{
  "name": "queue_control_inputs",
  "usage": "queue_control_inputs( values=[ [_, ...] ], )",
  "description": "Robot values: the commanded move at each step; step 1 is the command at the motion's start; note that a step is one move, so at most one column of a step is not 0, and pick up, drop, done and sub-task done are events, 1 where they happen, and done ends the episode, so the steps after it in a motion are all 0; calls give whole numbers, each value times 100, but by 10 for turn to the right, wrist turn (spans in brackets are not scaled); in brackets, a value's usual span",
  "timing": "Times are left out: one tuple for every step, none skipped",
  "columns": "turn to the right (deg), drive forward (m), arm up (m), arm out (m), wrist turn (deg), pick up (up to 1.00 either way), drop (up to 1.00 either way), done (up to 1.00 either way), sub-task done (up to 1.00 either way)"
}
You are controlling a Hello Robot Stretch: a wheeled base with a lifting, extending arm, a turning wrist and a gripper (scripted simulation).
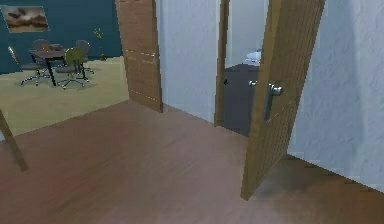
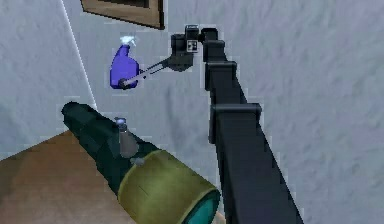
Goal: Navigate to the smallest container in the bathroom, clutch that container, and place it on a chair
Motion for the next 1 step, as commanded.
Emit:
queue_control_inputs(
  values=[
    [0, 0, 0, 0, -450, 0, 0, 0, 0]
  ],
)
